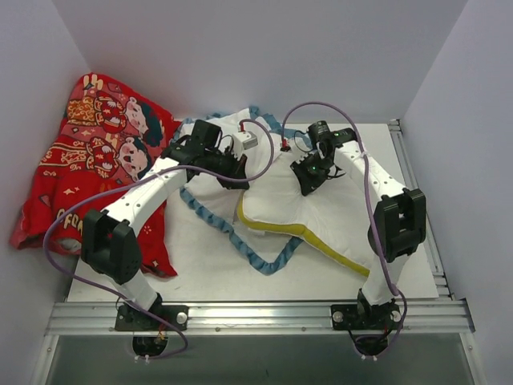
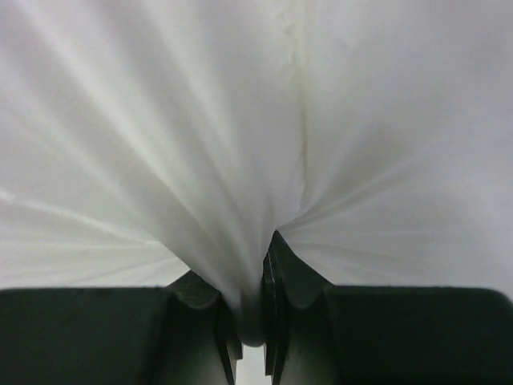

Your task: Put the pillow into the pillowcase

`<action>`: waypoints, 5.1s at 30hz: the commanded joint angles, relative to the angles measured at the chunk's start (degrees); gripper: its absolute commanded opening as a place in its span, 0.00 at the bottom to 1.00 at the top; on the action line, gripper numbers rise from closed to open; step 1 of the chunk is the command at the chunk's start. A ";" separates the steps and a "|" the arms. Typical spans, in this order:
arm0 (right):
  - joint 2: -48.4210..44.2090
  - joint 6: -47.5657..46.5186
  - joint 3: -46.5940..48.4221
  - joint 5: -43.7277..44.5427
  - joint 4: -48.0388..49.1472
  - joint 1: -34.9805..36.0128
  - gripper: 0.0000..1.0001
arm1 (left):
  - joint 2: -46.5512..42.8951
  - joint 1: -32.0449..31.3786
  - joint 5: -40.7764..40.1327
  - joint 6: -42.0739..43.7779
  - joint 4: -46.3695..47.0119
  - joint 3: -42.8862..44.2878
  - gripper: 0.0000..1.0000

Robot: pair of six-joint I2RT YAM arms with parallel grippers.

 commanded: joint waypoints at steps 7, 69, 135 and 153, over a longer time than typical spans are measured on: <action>6.14 24.27 -0.04 16.52 10.44 0.58 0.00 | -0.58 4.12 5.83 0.50 -1.16 1.85 0.00; -18.21 7.25 -44.59 7.91 65.37 20.71 0.94 | -3.90 9.75 0.83 -4.43 -1.68 -5.06 0.58; 11.95 29.38 -4.67 -5.02 32.06 14.38 0.00 | -16.22 -32.17 10.05 37.42 30.75 -32.95 0.00; 3.34 40.64 -25.25 -9.32 42.52 11.04 0.00 | -31.00 -5.90 -21.22 1.04 9.12 -29.18 0.50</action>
